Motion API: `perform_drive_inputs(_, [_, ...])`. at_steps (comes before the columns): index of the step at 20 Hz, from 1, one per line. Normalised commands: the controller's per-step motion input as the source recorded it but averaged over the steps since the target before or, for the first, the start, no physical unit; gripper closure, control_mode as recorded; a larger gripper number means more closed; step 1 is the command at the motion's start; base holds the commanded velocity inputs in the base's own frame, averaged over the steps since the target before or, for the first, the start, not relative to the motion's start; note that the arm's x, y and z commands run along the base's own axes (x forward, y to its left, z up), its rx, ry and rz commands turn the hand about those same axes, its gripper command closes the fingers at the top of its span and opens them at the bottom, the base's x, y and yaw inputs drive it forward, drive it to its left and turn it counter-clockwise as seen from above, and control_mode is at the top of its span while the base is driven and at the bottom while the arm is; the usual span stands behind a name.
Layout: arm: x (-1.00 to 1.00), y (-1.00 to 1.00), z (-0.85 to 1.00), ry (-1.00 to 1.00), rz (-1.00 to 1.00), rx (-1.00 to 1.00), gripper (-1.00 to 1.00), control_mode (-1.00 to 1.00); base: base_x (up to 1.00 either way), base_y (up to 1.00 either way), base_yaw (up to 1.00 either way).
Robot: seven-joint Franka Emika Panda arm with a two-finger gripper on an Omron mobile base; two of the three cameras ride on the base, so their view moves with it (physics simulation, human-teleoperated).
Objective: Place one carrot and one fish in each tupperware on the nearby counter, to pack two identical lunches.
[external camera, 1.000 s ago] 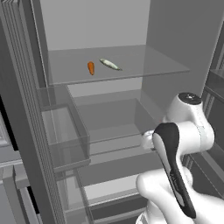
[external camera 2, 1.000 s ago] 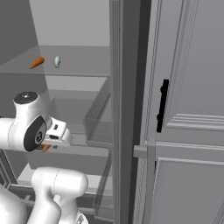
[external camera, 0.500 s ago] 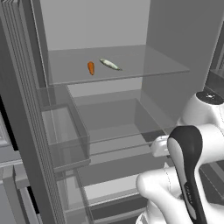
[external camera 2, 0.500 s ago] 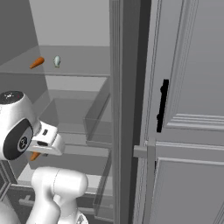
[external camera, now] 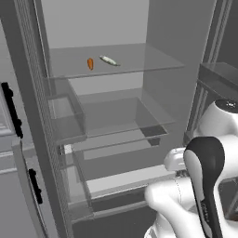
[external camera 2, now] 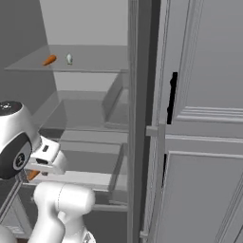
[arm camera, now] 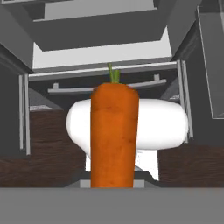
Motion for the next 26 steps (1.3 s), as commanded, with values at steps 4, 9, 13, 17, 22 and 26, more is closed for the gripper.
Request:
perform_drive_inputs(4, [0.00, 0.00, 0.00, 0.00, 0.00, 0.00, 1.00, 1.00, -1.00, 0.00, -0.01])
perform_drive_inputs(9, [0.00, 0.00, 0.00, 0.00, 0.00, 0.00, 1.00, 1.00, -1.00, 0.64, 0.39])
perform_drive_inputs(13, [0.00, 0.00, 0.00, 0.00, 0.00, 0.00, 1.00, 1.00, -1.00, 0.96, 0.54])
perform_drive_inputs(17, [0.00, 0.00, 0.00, 0.00, 0.00, 0.00, 1.00, 1.00, -0.91, 1.00, 0.57])
perform_drive_inputs(22, [0.00, 0.00, 0.00, 0.00, 0.00, 0.00, 1.00, 1.00, 0.11, 0.95, 0.40])
perform_drive_inputs(26, [0.00, 0.00, 0.00, 0.00, 0.00, 0.00, 1.00, 1.00, 0.90, 0.03, 0.14])
